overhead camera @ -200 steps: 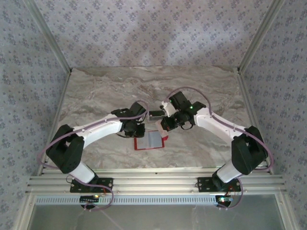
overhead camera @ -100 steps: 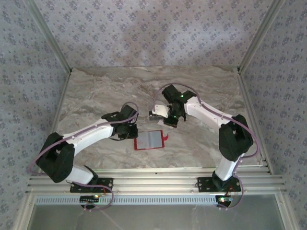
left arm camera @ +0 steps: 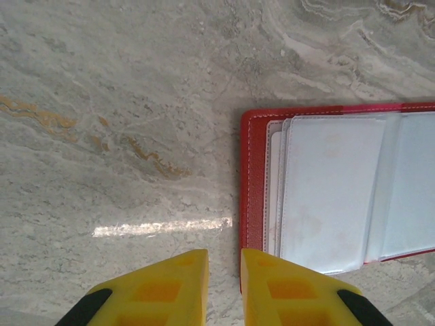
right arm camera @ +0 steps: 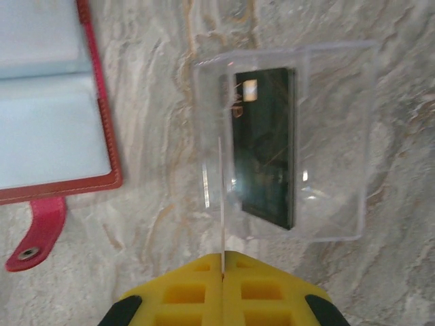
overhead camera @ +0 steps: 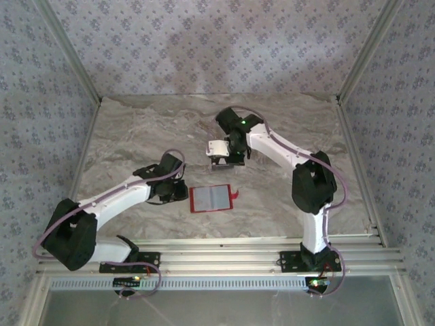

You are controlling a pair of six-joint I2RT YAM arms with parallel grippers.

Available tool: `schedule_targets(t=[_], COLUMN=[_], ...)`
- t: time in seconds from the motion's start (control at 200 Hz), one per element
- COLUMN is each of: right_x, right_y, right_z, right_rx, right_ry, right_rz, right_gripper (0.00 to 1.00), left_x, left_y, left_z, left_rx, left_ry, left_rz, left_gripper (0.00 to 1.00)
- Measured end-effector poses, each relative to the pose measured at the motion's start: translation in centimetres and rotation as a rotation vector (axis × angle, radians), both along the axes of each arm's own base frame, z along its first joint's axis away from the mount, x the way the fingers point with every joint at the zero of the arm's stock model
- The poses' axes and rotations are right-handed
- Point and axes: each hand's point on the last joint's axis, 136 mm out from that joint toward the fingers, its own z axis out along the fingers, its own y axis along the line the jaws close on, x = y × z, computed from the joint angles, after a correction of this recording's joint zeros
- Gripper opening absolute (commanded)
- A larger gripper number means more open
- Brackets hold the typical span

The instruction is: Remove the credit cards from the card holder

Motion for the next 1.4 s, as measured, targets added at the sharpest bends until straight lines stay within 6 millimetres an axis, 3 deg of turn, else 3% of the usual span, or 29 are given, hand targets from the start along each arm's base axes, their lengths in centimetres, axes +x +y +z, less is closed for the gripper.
schedule_targets(t=[0.295,0.75,1.004,1.399], right_x=[3.2,5.3,5.2,2.9], right_y=[1.8,2.9,2.9,2.5], right_z=[0.9,-0.8,-2.6,-4.0], right_rx=[-0.012,-0.043,-0.065,-0.091], right_ry=[-0.038,-0.038,-0.003,0.138], right_rz=[0.014,0.023,0.033,0.051], right_gripper=[0.00,0.00,0.00,0.01], left_x=[0.3,0.5,0.5,0.3], left_y=[0.6,1.6,2.2,2.2], left_z=[0.0,0.0,-0.3,-0.5], left_rx=[-0.010,-0.013,-0.008,-0.013], left_ry=[0.005,0.004,0.009,0.021], left_rz=[0.022,0.040,0.053,0.046], left_gripper=[0.21,0.21,0.21,0.21])
